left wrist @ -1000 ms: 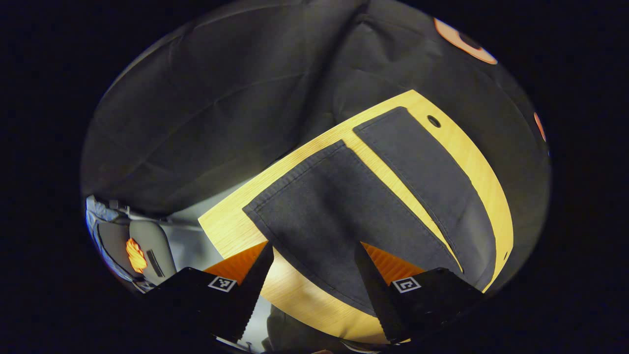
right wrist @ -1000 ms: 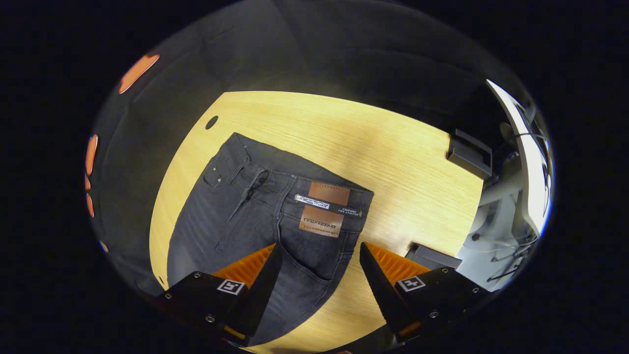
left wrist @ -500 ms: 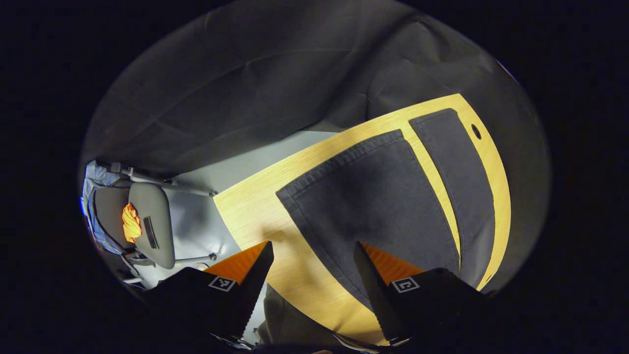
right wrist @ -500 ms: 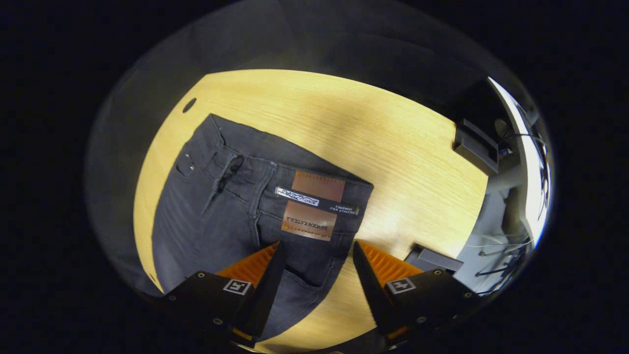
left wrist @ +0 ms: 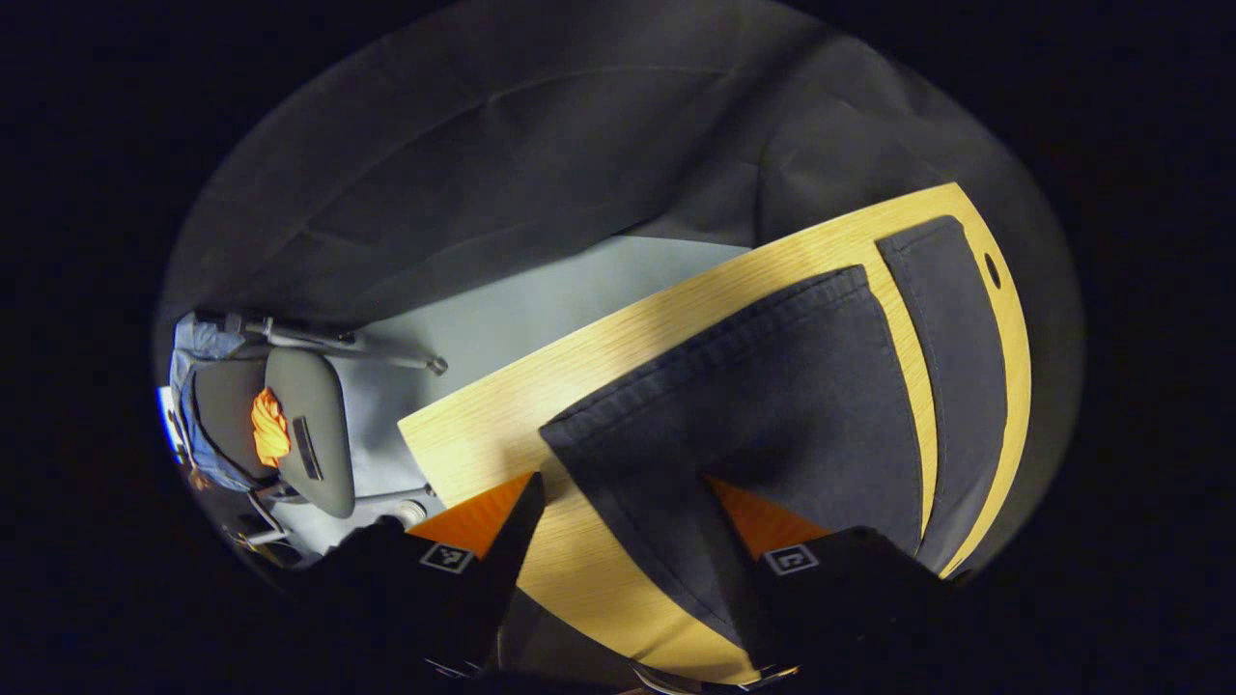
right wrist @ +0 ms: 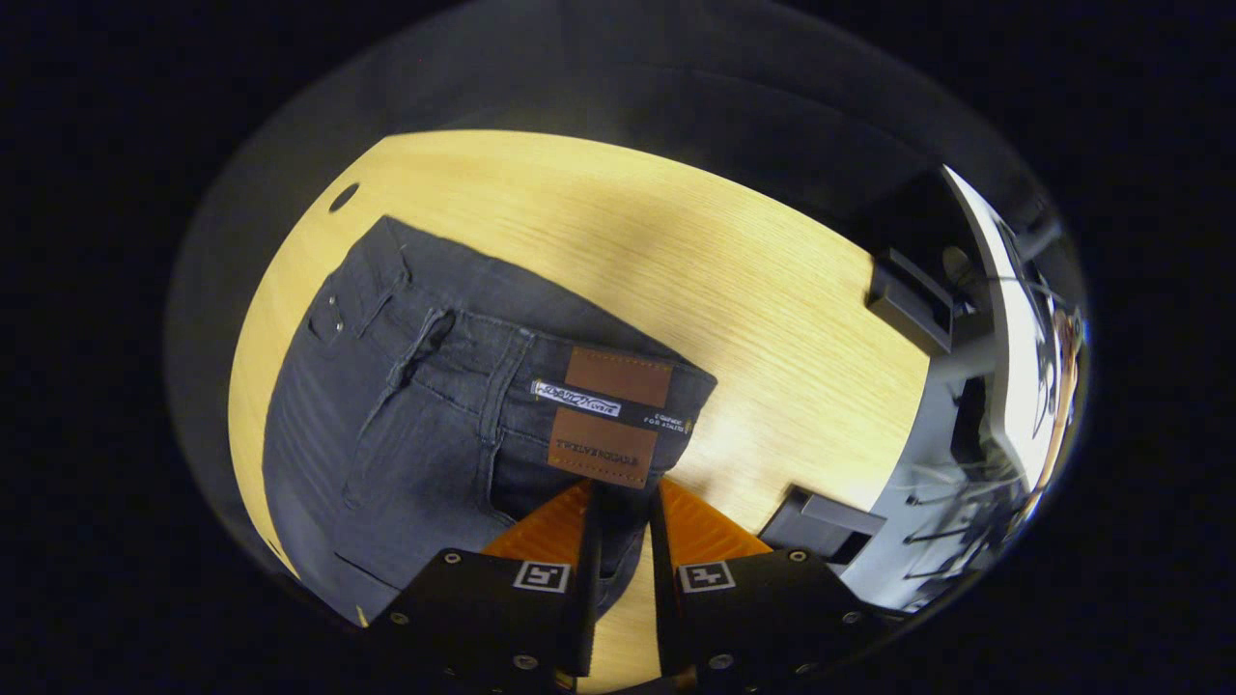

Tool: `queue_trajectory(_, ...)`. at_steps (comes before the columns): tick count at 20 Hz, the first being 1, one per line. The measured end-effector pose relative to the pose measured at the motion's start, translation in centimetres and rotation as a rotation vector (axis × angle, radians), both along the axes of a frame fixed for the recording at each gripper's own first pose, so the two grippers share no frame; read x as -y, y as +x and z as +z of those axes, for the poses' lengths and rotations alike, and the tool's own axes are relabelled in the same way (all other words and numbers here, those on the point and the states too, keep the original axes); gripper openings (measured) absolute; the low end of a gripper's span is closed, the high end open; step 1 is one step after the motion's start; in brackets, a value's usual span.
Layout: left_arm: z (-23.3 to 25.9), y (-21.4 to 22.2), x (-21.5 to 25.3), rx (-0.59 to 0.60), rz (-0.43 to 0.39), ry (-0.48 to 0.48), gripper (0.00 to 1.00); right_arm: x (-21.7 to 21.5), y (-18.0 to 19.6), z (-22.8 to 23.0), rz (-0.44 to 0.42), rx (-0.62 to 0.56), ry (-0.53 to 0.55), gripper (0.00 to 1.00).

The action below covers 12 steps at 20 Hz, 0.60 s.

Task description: Grasp the waist and the cuffs of the jeans and fold them to make the two legs overlap; first hold the waist and fold one-third of the jeans toward the cuffs, then hold the cuffs and fold the remaining one-third in the same direction to finish folding.

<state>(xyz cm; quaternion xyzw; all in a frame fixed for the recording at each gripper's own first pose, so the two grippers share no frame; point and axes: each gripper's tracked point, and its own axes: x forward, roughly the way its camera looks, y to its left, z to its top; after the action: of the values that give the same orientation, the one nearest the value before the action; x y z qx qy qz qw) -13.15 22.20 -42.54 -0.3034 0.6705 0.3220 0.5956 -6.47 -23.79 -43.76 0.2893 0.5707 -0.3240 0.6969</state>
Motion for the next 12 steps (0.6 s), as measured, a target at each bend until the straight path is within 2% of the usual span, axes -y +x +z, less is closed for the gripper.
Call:
queue_trajectory(1,-0.1,0.2,0.4,0.006,0.011,0.012,0.93,0.2,-0.3,0.0,-0.003,0.008,-0.009,0.31)
queue_trajectory(2,0.0,0.6,0.4,0.012,0.005,0.017,0.87,0.1,-0.3,0.0,0.009,0.01,-0.026,0.27)
queue_trajectory(3,0.1,0.6,0.3,0.021,-0.004,0.015,0.82,0.2,-0.3,-0.1,0.021,0.009,-0.052,0.27)
queue_trajectory(5,-0.1,1.3,0.0,0.068,-0.035,0.013,0.64,0.0,-0.3,0.0,0.036,0.002,-0.075,0.27)
queue_trajectory(6,-0.4,1.6,0.1,0.087,-0.016,0.002,0.37,-0.7,-0.4,0.5,0.013,0.018,-0.042,0.27)
queue_trajectory(7,0.0,2.2,0.4,0.128,-0.027,-0.019,0.1,-0.4,0.1,-0.5,0.004,0.029,-0.023,0.14)
queue_trajectory(8,-0.5,3.3,0.4,0.191,-0.003,-0.036,0.1,-0.5,0.2,-0.3,0.006,0.035,0.021,0.14)
queue_trajectory(9,0.1,3.8,0.7,0.235,-0.005,-0.059,0.01,-0.7,0.2,0.0,-0.011,0.064,0.076,0.14)
queue_trajectory(12,0.0,4.8,0.9,0.349,0.035,-0.067,0.01,-1.1,0.9,1.2,-0.107,0.198,0.224,0.14)
